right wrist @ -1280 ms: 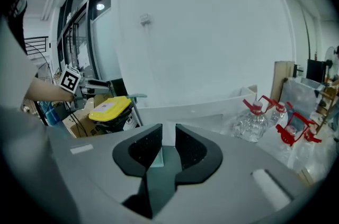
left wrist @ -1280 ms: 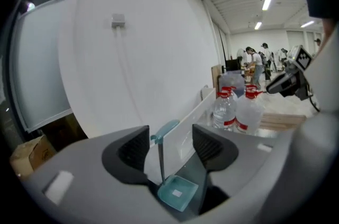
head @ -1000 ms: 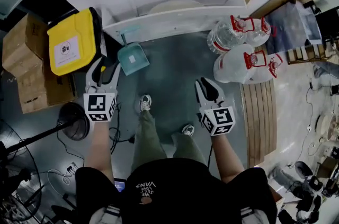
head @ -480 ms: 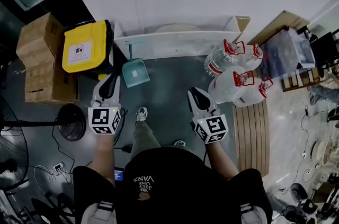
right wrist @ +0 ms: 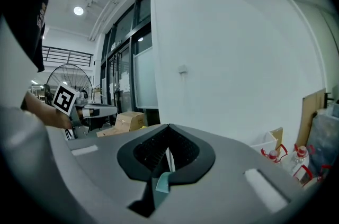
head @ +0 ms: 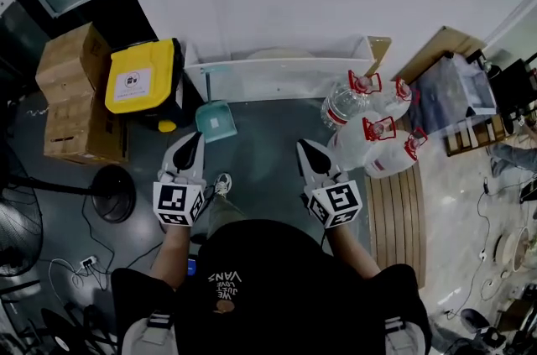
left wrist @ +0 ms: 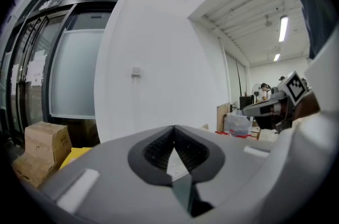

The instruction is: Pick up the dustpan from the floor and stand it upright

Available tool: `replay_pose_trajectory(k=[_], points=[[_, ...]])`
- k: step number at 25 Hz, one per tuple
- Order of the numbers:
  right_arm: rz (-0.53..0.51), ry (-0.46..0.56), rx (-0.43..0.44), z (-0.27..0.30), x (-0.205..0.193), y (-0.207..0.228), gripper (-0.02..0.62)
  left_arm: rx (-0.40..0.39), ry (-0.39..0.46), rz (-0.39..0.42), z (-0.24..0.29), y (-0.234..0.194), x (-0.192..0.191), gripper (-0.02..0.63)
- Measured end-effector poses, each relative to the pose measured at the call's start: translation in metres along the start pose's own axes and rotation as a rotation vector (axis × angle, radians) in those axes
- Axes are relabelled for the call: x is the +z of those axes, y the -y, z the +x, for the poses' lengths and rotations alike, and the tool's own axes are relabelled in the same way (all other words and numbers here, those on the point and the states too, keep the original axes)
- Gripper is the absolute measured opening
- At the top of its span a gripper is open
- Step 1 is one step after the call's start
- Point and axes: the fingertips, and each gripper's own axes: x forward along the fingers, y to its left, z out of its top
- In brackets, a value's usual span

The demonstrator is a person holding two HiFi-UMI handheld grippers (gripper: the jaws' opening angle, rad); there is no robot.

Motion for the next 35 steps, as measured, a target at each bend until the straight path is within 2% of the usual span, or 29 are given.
replay_pose_trajectory(k=[16, 35], points=[[0.011, -0.027, 0.053, -0.031, -0.011, -0.021, 0.002, -0.091, 0.019, -0.03, -0.019, 0.069, 0.003, 0.052], [0.006, -0.032, 0.029, -0.029, -0.011, -0.027, 0.002, -0.107, 0.024, -0.044, -0.025, 0.074, -0.003, 0.051]])
